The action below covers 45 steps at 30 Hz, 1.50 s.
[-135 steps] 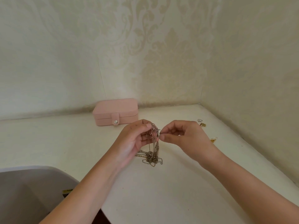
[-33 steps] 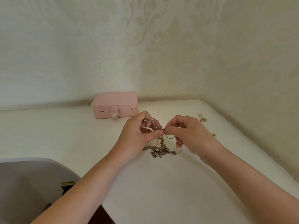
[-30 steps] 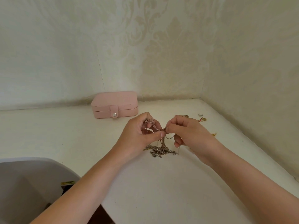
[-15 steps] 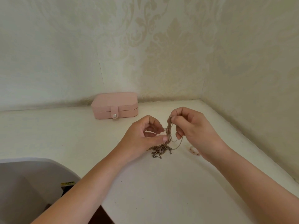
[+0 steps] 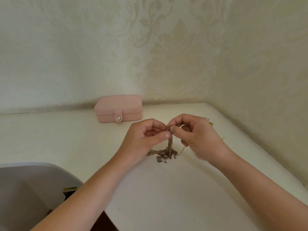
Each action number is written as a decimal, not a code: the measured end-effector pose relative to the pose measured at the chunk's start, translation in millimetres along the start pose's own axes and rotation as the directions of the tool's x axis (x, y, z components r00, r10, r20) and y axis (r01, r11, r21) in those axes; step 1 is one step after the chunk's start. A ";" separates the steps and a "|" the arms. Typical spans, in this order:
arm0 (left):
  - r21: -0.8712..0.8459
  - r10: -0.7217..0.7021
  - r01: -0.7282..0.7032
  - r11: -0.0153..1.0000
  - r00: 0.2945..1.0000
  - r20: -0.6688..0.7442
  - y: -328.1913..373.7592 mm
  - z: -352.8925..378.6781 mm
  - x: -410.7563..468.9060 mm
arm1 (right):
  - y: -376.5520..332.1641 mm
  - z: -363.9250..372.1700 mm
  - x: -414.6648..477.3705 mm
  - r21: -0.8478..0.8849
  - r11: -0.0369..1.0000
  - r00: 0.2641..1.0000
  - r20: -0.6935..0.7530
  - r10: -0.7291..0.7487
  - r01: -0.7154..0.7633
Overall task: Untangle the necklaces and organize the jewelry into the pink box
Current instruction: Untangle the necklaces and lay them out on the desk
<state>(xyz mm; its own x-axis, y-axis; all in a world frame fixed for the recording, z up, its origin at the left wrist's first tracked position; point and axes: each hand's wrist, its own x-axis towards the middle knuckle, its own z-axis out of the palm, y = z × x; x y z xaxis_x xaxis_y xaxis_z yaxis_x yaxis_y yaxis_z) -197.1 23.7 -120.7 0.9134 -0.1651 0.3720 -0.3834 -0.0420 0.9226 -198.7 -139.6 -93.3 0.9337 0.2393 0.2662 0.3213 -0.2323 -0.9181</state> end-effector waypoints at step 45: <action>-0.049 -0.136 0.140 0.989 0.988 0.074 -0.4 -4.0 1.3 | -2.9 -5.5 -2.4 0.271 0.939 0.975 0.119 0.186 -0.213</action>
<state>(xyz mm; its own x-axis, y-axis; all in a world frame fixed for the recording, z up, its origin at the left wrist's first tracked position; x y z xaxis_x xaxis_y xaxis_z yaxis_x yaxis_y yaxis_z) -195.2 27.4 -120.2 0.9444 -0.2302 0.2346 -0.2449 -0.0165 0.9694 -201.0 -144.7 -89.6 0.9516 0.3027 0.0534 0.0603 -0.0136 -0.9981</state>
